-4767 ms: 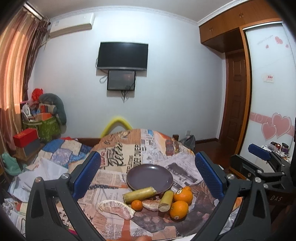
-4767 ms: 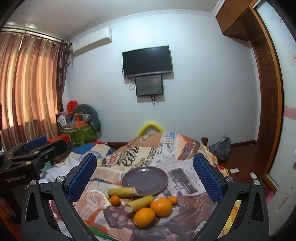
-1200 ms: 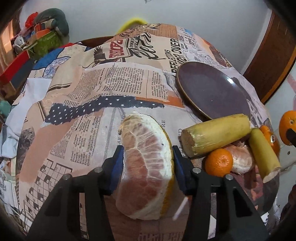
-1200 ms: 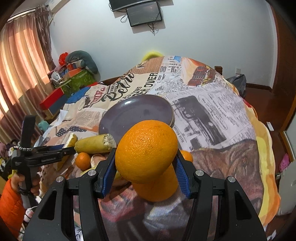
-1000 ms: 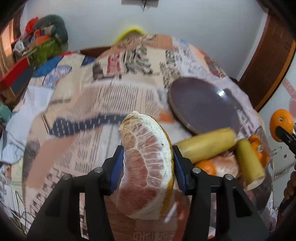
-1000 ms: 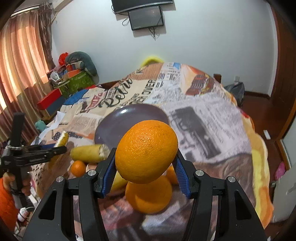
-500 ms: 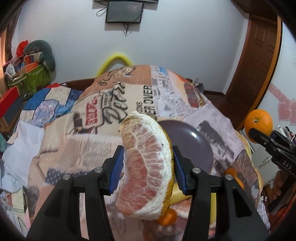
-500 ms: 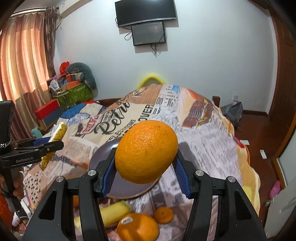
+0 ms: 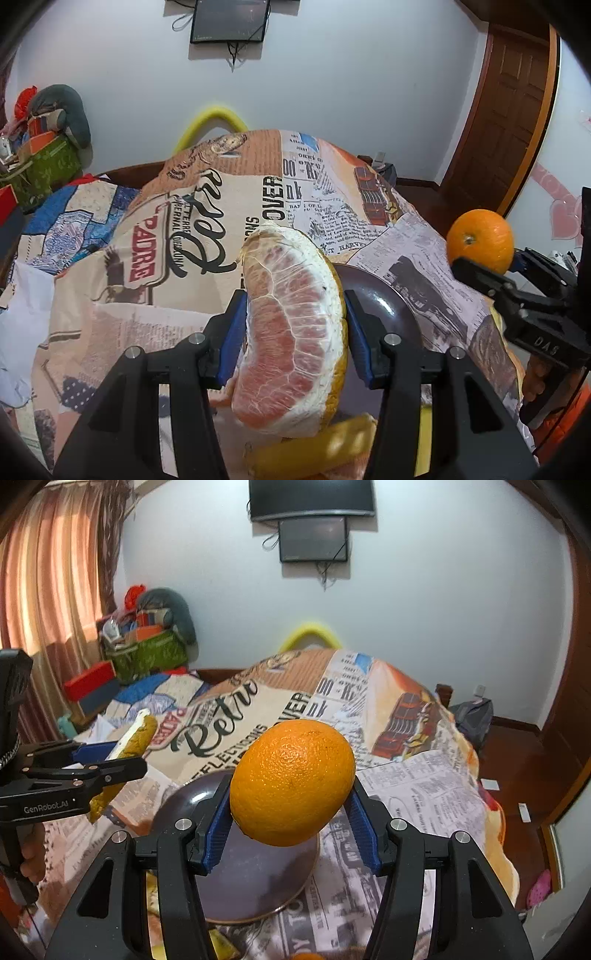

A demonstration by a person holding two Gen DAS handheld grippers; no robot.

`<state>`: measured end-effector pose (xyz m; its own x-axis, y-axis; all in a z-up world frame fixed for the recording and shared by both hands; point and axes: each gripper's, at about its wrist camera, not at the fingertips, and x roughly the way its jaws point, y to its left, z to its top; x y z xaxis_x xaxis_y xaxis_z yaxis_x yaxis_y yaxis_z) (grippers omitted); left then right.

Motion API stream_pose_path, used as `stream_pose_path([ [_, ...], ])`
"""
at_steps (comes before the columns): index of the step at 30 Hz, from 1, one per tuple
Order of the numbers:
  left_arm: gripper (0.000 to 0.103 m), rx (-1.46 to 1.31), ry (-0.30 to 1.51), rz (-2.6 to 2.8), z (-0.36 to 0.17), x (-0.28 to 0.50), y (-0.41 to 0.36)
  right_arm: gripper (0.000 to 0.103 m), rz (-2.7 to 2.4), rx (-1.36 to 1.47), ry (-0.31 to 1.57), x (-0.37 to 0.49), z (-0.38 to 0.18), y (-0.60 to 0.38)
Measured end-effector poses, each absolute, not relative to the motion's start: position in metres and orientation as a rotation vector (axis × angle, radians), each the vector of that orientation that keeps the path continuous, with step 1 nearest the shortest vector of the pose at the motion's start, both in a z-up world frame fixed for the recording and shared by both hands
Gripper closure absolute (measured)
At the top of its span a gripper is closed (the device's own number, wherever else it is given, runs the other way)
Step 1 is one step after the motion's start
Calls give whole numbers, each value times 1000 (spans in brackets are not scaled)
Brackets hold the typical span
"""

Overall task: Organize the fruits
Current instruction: 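Carry the pomelo segment and the orange over the dark plate with both tools, then lower both fruits onto the dark plate and open both tools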

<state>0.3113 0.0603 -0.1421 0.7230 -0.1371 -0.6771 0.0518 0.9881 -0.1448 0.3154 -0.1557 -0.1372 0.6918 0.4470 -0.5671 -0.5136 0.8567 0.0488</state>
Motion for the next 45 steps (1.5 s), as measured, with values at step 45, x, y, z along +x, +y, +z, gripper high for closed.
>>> stream_pose_path([
  [45,53,-139,936,-127,-193,369,64,31,626,-306,800,366,-190,-114],
])
